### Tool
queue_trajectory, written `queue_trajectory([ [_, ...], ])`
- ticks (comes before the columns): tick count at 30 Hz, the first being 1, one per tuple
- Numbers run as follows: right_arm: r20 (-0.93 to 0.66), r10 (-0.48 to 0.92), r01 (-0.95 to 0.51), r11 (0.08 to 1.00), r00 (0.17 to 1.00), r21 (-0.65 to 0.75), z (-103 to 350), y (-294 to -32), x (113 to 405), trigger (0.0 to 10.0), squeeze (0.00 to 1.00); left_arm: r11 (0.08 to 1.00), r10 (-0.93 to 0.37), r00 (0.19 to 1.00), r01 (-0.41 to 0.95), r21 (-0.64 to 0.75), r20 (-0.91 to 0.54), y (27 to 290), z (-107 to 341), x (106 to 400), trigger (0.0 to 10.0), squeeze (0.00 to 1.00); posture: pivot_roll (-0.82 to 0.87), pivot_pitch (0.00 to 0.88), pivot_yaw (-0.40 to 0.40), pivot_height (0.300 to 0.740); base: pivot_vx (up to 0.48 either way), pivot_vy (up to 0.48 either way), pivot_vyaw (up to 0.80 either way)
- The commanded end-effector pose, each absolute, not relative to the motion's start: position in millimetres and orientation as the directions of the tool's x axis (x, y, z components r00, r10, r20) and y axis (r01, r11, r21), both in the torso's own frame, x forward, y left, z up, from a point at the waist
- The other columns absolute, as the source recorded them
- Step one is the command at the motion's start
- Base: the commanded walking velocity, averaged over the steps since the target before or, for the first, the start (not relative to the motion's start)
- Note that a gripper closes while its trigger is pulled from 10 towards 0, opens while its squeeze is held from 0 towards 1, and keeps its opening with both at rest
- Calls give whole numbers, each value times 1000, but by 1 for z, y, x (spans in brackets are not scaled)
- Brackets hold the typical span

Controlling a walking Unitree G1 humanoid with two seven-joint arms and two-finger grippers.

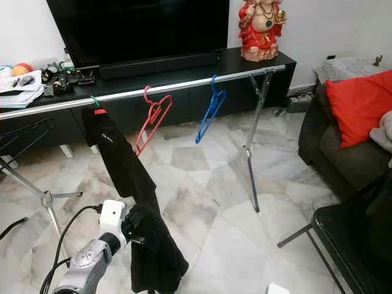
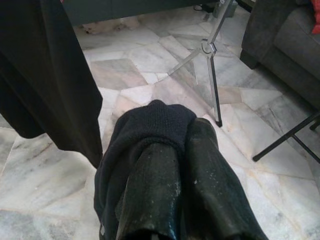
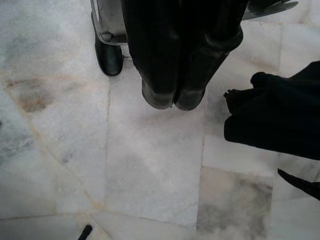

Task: Hang hanger

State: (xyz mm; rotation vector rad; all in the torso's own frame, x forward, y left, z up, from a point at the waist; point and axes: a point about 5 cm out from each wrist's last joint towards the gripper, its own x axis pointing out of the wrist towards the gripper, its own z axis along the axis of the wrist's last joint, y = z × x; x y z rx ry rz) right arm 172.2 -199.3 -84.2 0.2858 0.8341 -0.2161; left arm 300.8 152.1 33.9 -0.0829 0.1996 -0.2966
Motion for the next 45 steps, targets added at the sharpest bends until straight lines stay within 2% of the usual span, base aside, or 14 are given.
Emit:
queue_trajectory([
  [1,-757,-77,309,936,649,170,-86,-198,169,10000,0,953,-298,940,282,-112,-166,155,37,301,10000,0,-58,34,109,740,0,0,0],
  [5,-755,-77,313,934,651,174,-86,-197,169,10000,0,948,-314,934,298,-117,-170,153,38,300,10000,0,-59,31,112,740,0,0,0],
  [7,-455,83,-46,995,887,92,-38,-183,236,10000,0,869,-495,862,492,-55,-107,105,74,319,10000,0,-73,28,109,740,0,0,0],
  [8,-419,99,-73,994,903,79,-32,-180,241,10000,0,862,-506,858,506,-30,-89,102,79,320,10000,0,-69,32,111,740,0,0,0],
  [15,-412,21,29,993,911,115,-32,-185,241,10000,0,922,-383,919,387,26,-91,132,75,324,10000,0,-70,37,115,740,0,0,0],
  [19,-385,33,6,995,922,100,-28,-187,244,10000,0,931,-356,928,363,48,-111,137,78,325,10000,0,-63,36,109,740,0,0,0],
  [23,-315,60,-31,995,947,95,-15,-188,254,10000,0,910,-411,907,414,6,-95,126,84,329,10000,0,-59,37,105,740,0,0,0],
  [24,-270,67,-39,994,961,105,-7,-189,261,10000,0,872,-490,868,489,-31,-80,114,88,329,10000,0,-59,38,104,740,0,0,0],
  [28,-178,124,-98,984,976,148,8,-185,273,10000,0,827,-562,825,560,-56,-60,98,96,331,10000,0,-74,45,114,740,0,0,0],
  [31,-81,227,-211,962,970,173,24,-172,279,10000,0,802,-595,802,591,-87,-40,87,104,335,10000,0,-82,46,122,740,0,0,0],
  [32,-2,308,-301,933,951,195,35,-160,280,10000,0,773,-629,778,623,-120,-12,77,113,338,10000,0,-88,48,133,740,0,0,0],
  [36,86,407,-416,879,909,231,47,-148,270,10000,0,721,-681,731,679,-142,36,61,128,341,10000,0,-89,51,140,740,0,0,0],
  [40,96,469,-477,837,878,268,45,-143,257,10000,0,711,-676,733,676,-194,79,52,139,344,10000,0,-94,55,143,740,0,0,0],
  [45,52,450,-446,854,892,267,37,-152,241,10000,0,694,-668,734,674,-254,120,41,153,347,10000,0,-95,58,143,740,0,0,0],
])
